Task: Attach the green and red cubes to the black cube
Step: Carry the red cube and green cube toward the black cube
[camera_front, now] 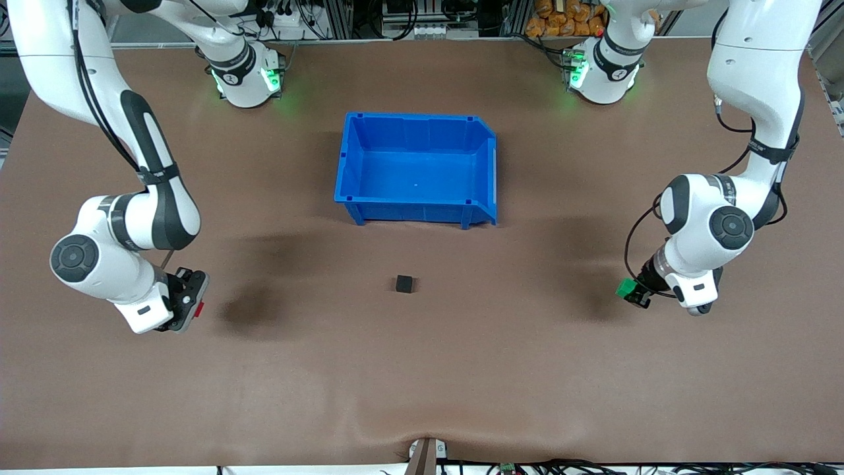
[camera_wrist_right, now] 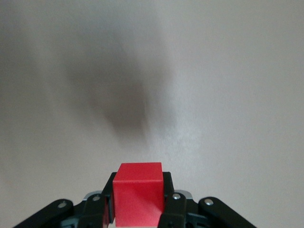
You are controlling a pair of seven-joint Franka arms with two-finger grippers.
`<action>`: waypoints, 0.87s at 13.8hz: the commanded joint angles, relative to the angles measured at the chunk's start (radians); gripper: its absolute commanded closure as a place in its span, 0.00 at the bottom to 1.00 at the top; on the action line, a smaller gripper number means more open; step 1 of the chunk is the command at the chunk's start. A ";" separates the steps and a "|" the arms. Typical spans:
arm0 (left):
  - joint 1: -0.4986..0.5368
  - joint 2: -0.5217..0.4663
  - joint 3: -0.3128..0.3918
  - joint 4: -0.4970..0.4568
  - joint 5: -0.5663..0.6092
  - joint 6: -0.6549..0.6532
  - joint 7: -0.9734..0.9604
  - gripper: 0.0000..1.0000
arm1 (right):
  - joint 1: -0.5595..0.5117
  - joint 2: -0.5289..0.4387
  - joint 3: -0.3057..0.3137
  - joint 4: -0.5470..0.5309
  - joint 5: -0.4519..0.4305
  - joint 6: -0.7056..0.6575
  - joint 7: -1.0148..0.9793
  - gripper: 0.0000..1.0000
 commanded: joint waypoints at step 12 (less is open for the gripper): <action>-0.360 0.218 -0.004 0.492 -0.123 -0.307 -0.629 1.00 | 0.076 0.019 0.126 0.165 0.032 -0.205 -0.208 1.00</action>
